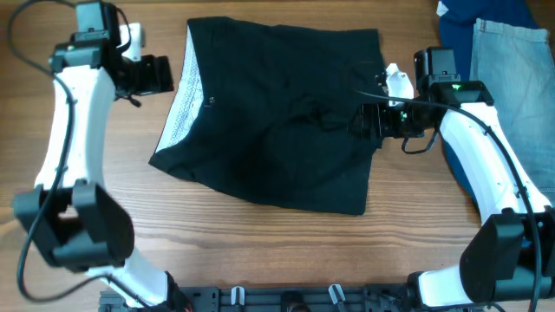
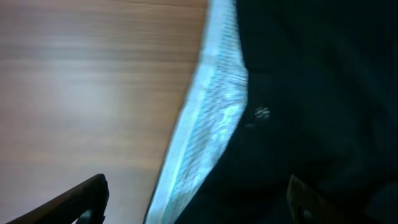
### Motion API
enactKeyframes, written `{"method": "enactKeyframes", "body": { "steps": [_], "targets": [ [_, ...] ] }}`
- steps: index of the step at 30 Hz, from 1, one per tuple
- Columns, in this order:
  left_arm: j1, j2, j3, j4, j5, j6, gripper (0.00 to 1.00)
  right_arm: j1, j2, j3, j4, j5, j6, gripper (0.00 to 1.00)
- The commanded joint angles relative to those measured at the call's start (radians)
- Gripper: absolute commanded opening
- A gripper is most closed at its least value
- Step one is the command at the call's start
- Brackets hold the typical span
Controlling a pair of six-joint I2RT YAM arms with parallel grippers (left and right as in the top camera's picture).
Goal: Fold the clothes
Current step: 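Hold the shorts' edges and smooth them flat with both grippers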
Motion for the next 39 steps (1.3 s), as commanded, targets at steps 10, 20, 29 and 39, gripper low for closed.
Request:
{"method": "enactKeyframes", "body": {
  "steps": [10,20,29,39],
  "targets": [
    [-0.139,0.339,-0.001,0.275,0.27,0.156,0.89,0.001,-0.011,0.022,0.066,0.01,0.029,1.0],
    [-0.145,0.386,-0.002,0.251,0.111,0.153,0.69,0.001,-0.011,0.022,0.104,0.01,0.037,0.99],
    [-0.146,0.435,-0.002,0.24,0.112,0.139,0.41,0.001,-0.01,0.021,0.107,0.01,0.036,1.0],
    [-0.145,0.401,0.001,0.225,0.112,0.122,0.22,0.001,-0.01,0.021,0.109,0.01,0.037,1.0]
  ]
}}
